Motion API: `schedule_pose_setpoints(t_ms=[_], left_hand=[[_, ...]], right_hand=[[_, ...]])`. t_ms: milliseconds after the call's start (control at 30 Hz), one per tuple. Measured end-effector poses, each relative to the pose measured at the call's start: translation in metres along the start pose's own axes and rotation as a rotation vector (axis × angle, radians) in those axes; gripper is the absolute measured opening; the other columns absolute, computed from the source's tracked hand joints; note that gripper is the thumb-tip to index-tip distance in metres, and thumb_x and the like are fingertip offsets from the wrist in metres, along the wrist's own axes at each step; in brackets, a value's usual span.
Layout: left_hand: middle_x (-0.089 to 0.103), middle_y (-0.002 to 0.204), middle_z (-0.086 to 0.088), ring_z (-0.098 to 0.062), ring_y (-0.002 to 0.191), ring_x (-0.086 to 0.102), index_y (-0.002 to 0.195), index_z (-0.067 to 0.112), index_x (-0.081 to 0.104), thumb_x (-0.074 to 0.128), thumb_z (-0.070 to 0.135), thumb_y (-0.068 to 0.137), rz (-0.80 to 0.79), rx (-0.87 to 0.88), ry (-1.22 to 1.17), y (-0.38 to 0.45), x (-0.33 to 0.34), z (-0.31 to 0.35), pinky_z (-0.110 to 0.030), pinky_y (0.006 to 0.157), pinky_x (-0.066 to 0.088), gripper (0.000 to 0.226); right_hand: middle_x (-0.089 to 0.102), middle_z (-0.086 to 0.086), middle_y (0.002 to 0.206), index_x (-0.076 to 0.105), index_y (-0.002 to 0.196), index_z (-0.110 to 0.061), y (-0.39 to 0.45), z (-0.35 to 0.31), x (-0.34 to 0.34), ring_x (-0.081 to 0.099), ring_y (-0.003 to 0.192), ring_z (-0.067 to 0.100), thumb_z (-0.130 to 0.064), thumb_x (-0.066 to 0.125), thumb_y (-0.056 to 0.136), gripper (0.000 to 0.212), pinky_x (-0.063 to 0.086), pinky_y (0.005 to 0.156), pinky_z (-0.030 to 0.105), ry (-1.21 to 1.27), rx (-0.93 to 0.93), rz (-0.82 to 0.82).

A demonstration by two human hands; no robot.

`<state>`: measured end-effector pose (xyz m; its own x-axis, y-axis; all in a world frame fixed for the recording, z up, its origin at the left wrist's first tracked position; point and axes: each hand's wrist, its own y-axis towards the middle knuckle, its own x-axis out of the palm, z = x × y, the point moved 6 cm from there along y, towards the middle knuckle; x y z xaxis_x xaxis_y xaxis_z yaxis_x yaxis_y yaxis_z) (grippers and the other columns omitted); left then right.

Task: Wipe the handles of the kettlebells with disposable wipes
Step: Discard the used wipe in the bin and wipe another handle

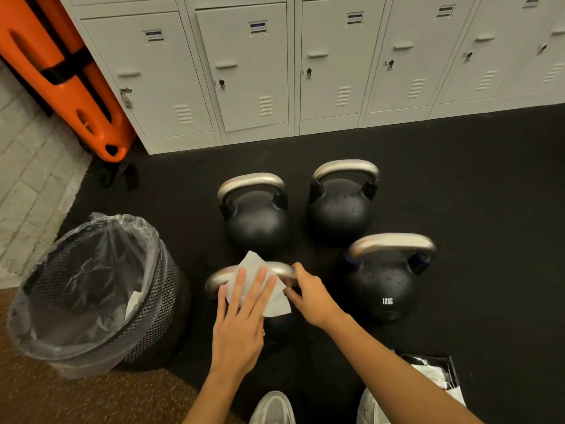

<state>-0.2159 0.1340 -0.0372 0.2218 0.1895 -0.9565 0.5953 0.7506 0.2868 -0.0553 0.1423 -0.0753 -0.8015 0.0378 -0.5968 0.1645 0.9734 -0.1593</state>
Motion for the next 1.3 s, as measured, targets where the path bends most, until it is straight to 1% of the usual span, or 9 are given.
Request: schedule_pose_setpoints(t_ms=[233, 433, 567, 733, 833, 933, 1067, 1200, 1300], left_hand=[[0.016, 0.162, 0.002, -0.03, 0.149, 0.012, 0.153, 0.022, 0.023, 0.058, 0.011, 0.084, -0.018, 0.212, 0.127, 0.024, 0.007, 0.021, -0.052, 0.119, 0.012, 0.078], [0.02, 0.161, -0.002, -0.033, 0.148, 0.015, 0.152, 0.022, 0.028, 0.041, 0.016, 0.09, 0.052, 0.104, 0.091, 0.022, -0.005, 0.008, -0.054, 0.116, 0.02, 0.064], [0.032, 0.157, -0.006, -0.035, 0.145, 0.026, 0.15, 0.018, 0.032, 0.042, 0.017, 0.09, -0.008, 0.225, 0.14, 0.04, 0.0, 0.03, -0.051, 0.116, 0.022, 0.061], [0.063, 0.125, -0.009, -0.032, 0.111, 0.058, 0.131, 0.014, 0.057, 0.062, 0.026, 0.08, -0.095, 0.296, 0.198, 0.064, 0.002, 0.038, -0.046, 0.103, 0.03, 0.053], [0.066, 0.115, -0.005, -0.026, 0.097, 0.06, 0.124, 0.015, 0.061, 0.048, 0.032, 0.087, -0.064, 0.268, 0.17, 0.068, -0.007, 0.033, -0.044, 0.092, 0.045, 0.043], [0.064, 0.108, -0.002, -0.022, 0.089, 0.059, 0.124, 0.015, 0.059, 0.037, 0.034, 0.091, -0.017, 0.161, 0.104, 0.066, -0.015, 0.016, -0.042, 0.086, 0.048, 0.044], [0.061, 0.105, -0.002, -0.023, 0.09, 0.056, 0.121, 0.017, 0.058, 0.036, 0.031, 0.091, 0.037, 0.022, 0.053, 0.064, -0.016, 0.013, -0.042, 0.088, 0.045, 0.04], [0.062, 0.11, -0.003, -0.026, 0.096, 0.054, 0.12, 0.017, 0.057, 0.036, 0.031, 0.092, -0.02, 0.113, 0.066, 0.07, -0.006, 0.043, -0.046, 0.096, 0.04, 0.038], [0.063, 0.118, -0.002, -0.025, 0.104, 0.056, 0.125, 0.02, 0.057, 0.035, 0.032, 0.091, -0.043, 0.156, 0.064, 0.068, -0.004, 0.035, -0.046, 0.099, 0.04, 0.042]], right_hand=[[0.061, 0.001, 0.117, 0.041, 0.128, -0.023, 0.001, 0.006, 0.002, 0.064, 0.103, 0.017, -0.014, 0.065, 0.09, 0.045, 0.059, 0.083, 0.037, -0.034, 0.001, -0.027], [0.064, -0.001, 0.112, 0.045, 0.122, -0.021, 0.002, 0.004, 0.002, 0.065, 0.097, 0.012, -0.019, 0.063, 0.092, 0.035, 0.057, 0.076, 0.029, 0.008, -0.018, -0.006], [0.062, -0.002, 0.108, 0.053, 0.119, -0.016, 0.001, 0.005, 0.001, 0.062, 0.095, 0.009, -0.017, 0.064, 0.091, 0.03, 0.055, 0.082, 0.028, 0.036, -0.054, 0.002], [0.064, -0.001, 0.103, 0.059, 0.113, -0.015, 0.006, 0.014, 0.003, 0.064, 0.091, 0.011, -0.022, 0.062, 0.092, 0.022, 0.057, 0.084, 0.035, 0.031, -0.013, 0.007], [0.065, -0.003, 0.107, 0.058, 0.116, -0.016, 0.006, 0.011, 0.002, 0.064, 0.095, 0.01, -0.024, 0.062, 0.092, 0.026, 0.055, 0.087, 0.032, 0.088, -0.013, -0.002], [0.063, -0.01, 0.112, 0.055, 0.122, -0.022, 0.005, 0.005, 0.002, 0.062, 0.103, 0.004, -0.028, 0.061, 0.093, 0.03, 0.051, 0.091, 0.023, 0.106, -0.072, -0.022], [0.063, -0.011, 0.11, 0.054, 0.121, -0.023, 0.004, 0.003, 0.001, 0.061, 0.1, 0.003, -0.027, 0.061, 0.093, 0.028, 0.051, 0.088, 0.022, 0.093, -0.062, 0.011], [0.065, 0.0, 0.106, 0.057, 0.118, -0.014, 0.001, 0.005, 0.001, 0.064, 0.095, 0.011, -0.014, 0.06, 0.093, 0.025, 0.055, 0.087, 0.031, 0.071, -0.055, -0.012], [0.065, -0.001, 0.114, 0.057, 0.123, -0.015, 0.002, 0.005, -0.001, 0.063, 0.103, 0.01, -0.018, 0.061, 0.093, 0.03, 0.054, 0.093, 0.033, 0.078, -0.063, -0.023]])
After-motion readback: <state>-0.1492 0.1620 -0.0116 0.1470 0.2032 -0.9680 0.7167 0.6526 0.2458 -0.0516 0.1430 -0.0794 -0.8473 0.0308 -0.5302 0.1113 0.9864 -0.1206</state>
